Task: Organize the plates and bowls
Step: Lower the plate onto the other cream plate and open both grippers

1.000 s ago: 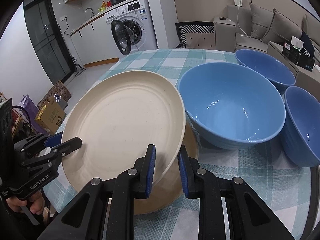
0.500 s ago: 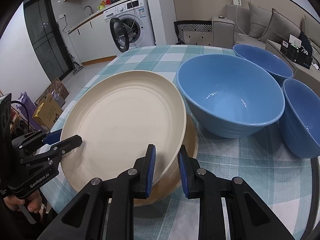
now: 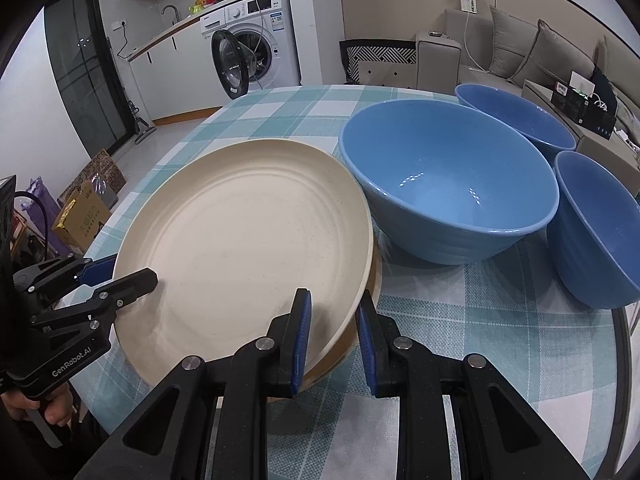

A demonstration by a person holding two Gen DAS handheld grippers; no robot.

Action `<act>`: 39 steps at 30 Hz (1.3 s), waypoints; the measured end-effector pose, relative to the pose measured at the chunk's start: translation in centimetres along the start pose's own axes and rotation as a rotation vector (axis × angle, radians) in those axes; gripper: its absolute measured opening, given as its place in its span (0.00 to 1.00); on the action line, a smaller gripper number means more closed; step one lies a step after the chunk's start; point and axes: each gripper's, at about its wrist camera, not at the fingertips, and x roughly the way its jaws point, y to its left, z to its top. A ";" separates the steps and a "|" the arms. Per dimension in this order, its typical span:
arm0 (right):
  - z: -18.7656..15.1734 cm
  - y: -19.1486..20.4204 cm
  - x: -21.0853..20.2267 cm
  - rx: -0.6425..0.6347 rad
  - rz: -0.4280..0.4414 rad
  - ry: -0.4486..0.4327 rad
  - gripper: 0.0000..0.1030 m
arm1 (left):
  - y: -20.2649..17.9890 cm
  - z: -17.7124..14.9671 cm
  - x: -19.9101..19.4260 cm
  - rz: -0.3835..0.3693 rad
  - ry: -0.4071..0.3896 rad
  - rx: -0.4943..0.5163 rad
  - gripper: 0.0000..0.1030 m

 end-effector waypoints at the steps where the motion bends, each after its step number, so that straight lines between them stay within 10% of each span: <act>1: 0.0 0.0 0.1 -0.001 -0.001 0.002 0.23 | 0.0 0.0 0.0 0.001 0.002 0.000 0.29; 39: -0.7 1.7 1.5 -0.100 -0.155 -0.015 0.25 | -0.8 0.0 1.2 0.059 0.007 0.047 0.35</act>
